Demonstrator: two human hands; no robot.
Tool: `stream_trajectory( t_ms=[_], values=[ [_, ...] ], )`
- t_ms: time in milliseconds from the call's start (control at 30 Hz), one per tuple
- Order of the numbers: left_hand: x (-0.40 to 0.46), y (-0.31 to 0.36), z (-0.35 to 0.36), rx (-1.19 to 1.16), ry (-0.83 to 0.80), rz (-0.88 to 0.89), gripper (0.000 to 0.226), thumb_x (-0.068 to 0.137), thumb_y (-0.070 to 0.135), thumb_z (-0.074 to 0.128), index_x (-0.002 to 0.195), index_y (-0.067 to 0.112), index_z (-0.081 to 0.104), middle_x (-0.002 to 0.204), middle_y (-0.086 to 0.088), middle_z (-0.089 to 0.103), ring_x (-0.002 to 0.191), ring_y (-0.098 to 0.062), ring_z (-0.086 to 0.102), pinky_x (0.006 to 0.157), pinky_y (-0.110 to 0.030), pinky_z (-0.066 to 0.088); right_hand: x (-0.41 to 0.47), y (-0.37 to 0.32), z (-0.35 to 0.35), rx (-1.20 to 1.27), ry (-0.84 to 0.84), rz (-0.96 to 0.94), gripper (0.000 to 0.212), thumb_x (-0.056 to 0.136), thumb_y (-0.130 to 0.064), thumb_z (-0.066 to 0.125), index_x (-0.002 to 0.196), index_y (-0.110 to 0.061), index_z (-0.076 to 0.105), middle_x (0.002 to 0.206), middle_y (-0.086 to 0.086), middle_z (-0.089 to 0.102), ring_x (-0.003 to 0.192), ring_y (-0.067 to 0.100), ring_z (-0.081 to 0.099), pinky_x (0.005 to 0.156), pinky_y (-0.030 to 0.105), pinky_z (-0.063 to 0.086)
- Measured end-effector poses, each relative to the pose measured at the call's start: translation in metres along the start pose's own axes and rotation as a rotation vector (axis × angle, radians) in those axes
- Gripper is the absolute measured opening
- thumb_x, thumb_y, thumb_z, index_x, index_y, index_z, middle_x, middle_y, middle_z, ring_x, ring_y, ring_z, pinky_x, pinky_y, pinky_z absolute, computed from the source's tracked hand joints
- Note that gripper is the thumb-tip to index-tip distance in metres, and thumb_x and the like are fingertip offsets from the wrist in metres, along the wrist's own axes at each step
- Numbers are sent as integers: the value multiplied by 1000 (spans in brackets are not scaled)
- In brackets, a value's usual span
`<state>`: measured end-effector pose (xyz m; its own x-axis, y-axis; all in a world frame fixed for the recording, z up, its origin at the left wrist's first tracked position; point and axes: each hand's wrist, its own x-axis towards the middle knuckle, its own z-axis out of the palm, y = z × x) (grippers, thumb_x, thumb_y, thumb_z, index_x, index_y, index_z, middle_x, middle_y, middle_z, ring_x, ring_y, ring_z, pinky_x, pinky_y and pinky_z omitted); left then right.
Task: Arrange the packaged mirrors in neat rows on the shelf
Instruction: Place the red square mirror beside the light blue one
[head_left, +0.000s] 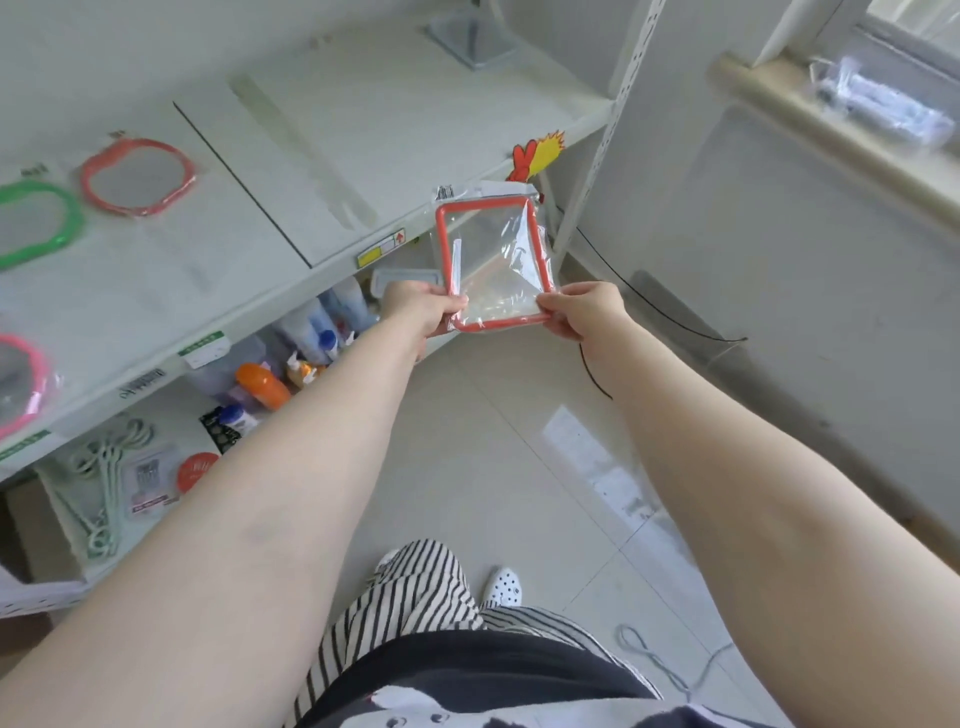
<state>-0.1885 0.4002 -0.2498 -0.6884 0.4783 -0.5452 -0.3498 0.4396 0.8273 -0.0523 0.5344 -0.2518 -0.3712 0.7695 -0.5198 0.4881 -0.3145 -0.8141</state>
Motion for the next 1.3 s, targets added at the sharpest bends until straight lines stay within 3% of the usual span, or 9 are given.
stream_trajectory(
  t_ms=[67,200,333,433,600,900,1067,1200,1300],
  values=[
    [4,12,10,15,13,15,20,80,3,73,96,9,63,87,-9,67,69,-16,62,32,-10,40,14,-7,-7,8,-4,1,20,78,-5,74,96,2,70,84,12,67,57,16,62,61,20,57],
    [27,29,27,55,34,29,19,81,6,72,100,7,67,91,-8,68,77,-19,64,31,-9,39,45,-23,-15,-2,-13,17,23,80,-7,73,101,0,70,90,12,69,56,14,62,59,18,56],
    [69,49,39,56,32,40,17,79,7,75,92,6,66,96,-11,71,85,-23,69,74,-28,59,82,-46,-16,-4,4,30,20,79,-10,75,98,-6,70,91,10,72,63,17,67,71,25,61],
    [104,67,46,37,10,48,16,75,8,78,78,12,62,91,-10,73,77,-22,73,87,-41,58,110,-67,-16,6,31,18,7,78,-9,74,83,-11,70,85,7,71,64,17,67,79,30,60],
    [139,103,70,30,-29,36,17,77,8,76,88,9,63,86,-8,70,61,-17,67,53,-25,59,149,-95,-28,32,65,19,14,79,-9,75,92,-6,71,92,12,72,67,19,69,76,29,61],
    [200,140,110,-19,36,13,14,75,13,78,79,17,65,86,-3,72,82,-22,70,80,-34,58,228,-144,-46,-31,-23,3,19,80,-10,75,96,-2,68,94,14,71,75,22,68,81,34,60],
    [229,161,138,-111,125,32,14,77,9,76,77,16,64,85,-3,71,83,-21,67,80,-31,58,279,-177,-60,-117,-120,-58,18,82,-12,74,96,-3,68,83,11,69,70,21,66,78,33,60],
    [245,173,165,-181,205,20,15,77,6,76,75,15,63,80,-4,69,74,-18,65,78,-30,59,318,-200,-73,-187,-201,-95,16,83,-10,72,95,0,69,77,11,67,55,15,60,53,17,54],
    [254,179,171,-218,274,9,16,77,6,76,73,15,63,76,-4,68,69,-16,63,73,-26,58,341,-210,-69,-231,-259,-120,6,82,-8,72,82,-4,66,80,15,65,59,19,60,60,21,56]
  ],
)
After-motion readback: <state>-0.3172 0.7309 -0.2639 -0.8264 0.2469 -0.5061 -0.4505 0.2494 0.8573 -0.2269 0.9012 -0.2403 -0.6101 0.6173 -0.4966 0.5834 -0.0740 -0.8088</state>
